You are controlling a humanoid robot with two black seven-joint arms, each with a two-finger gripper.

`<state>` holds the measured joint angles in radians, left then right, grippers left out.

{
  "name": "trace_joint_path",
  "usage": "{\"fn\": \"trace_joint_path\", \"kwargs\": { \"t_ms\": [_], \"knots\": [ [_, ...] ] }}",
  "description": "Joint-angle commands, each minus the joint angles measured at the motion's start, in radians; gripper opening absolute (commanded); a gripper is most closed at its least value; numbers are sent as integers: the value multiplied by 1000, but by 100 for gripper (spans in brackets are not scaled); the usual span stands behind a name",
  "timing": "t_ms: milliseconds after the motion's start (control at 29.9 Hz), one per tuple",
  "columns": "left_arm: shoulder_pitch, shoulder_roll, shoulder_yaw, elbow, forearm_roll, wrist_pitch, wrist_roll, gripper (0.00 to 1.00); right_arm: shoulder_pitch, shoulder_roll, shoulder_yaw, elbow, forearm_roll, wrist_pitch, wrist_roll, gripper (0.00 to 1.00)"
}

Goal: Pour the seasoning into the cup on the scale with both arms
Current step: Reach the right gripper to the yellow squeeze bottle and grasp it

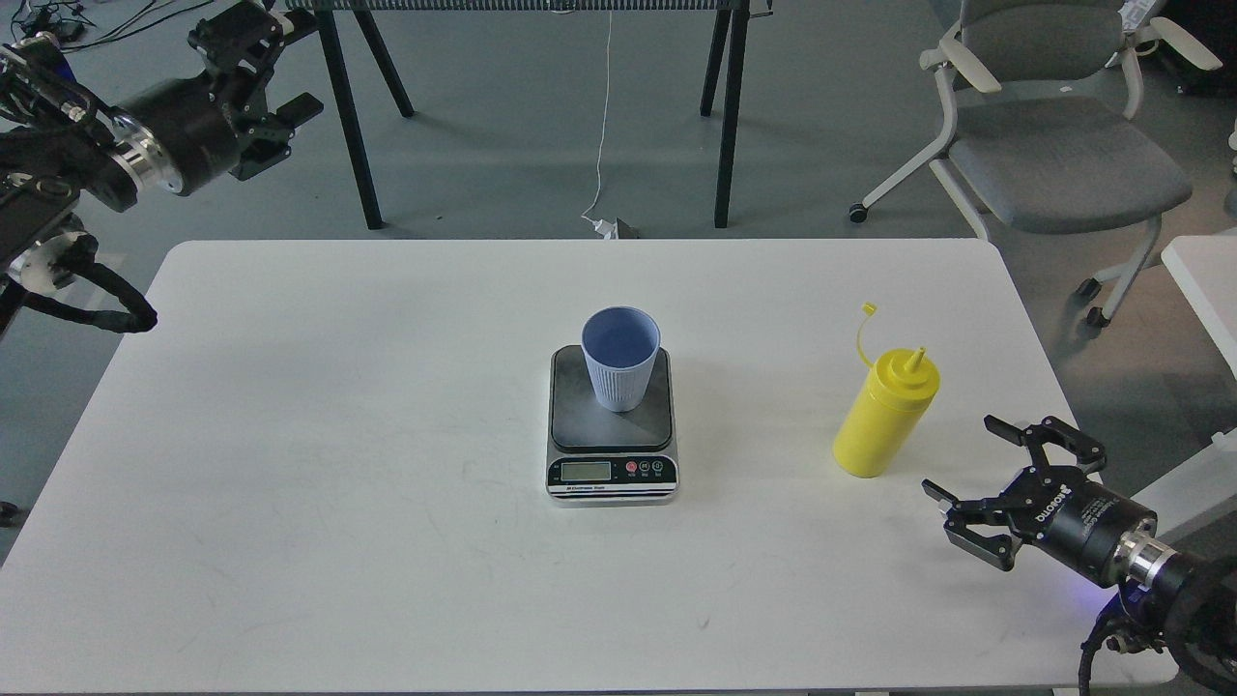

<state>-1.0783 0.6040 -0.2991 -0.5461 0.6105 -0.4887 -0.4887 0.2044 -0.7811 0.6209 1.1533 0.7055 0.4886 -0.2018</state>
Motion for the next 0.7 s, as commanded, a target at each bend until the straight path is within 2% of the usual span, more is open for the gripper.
{"fn": "trace_joint_path", "kwargs": {
  "t_ms": [0,234,669],
  "knots": [
    [3,2,0,0,0,0,0,99,12,16,-1,-18,-4,0,-1,99],
    [11,0,0,0,0,0,0,99,36,25,-1,-58,-12,0,-5,99],
    [21,6,0,0,0,0,0,99,85,132,-6,-145,-52,0,-25,99]
  ]
}}
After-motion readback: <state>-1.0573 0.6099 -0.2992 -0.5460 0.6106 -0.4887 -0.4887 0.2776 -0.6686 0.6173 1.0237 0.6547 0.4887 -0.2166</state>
